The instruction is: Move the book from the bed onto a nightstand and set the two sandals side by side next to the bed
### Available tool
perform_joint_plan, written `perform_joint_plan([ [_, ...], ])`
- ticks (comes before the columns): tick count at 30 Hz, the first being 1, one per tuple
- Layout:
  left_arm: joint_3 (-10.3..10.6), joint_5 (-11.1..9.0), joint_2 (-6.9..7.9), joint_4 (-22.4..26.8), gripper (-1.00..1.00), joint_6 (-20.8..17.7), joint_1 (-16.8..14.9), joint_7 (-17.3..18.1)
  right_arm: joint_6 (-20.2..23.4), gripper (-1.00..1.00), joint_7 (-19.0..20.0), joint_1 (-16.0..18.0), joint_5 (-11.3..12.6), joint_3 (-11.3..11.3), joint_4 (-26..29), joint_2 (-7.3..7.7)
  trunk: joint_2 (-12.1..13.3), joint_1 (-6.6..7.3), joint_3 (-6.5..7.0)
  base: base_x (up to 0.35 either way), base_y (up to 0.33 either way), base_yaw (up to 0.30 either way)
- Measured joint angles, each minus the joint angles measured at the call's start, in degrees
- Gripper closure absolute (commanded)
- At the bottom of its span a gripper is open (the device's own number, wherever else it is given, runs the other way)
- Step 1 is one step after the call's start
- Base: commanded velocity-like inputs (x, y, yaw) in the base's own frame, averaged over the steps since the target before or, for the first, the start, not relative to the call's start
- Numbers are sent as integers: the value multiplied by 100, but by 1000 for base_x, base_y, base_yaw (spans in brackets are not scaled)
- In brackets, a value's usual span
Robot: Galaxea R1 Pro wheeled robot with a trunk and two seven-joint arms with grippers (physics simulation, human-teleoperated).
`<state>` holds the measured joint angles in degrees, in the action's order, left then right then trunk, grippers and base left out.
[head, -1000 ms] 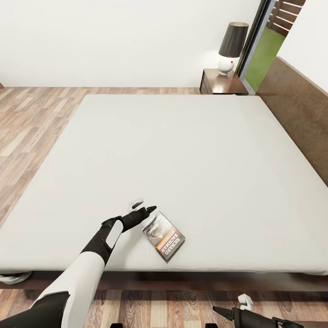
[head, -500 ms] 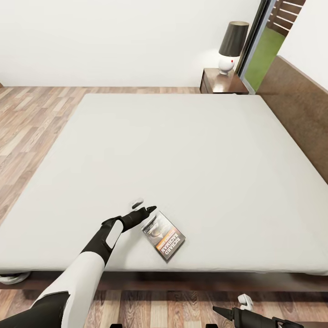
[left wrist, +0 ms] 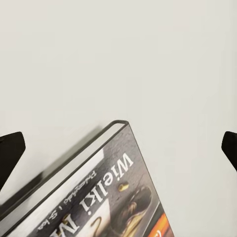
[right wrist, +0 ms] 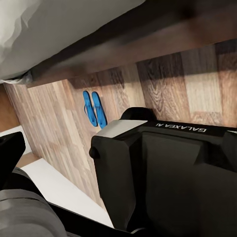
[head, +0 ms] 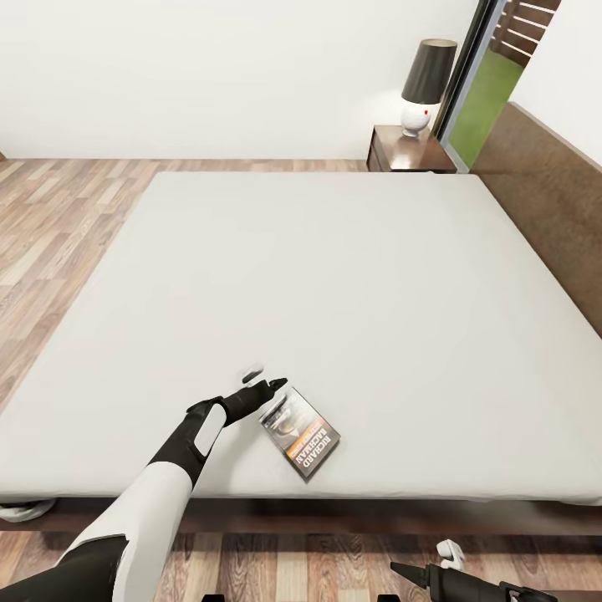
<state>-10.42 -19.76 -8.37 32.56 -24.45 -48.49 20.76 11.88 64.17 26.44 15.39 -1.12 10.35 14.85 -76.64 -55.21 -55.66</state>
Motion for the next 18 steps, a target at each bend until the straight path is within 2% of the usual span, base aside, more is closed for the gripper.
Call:
perform_joint_plan([
  [4, 0, 0, 0, -2, -100, 0, 0, 0, 0, -100, -1, 0, 0, 0, 0, 0, 0, 0, 0, 0, 0, 0],
  [9, 0, 1, 0, -2, -100, 0, 0, 0, 0, -100, -1, -2, 0, 0, 0, -1, -199, -109, -89, 0, 0, 0],
  [18, 0, 0, 0, -2, -100, 0, 0, 0, 0, -100, -1, 0, 0, 0, 1, -4, -201, -110, -90, 0, 0, 0],
])
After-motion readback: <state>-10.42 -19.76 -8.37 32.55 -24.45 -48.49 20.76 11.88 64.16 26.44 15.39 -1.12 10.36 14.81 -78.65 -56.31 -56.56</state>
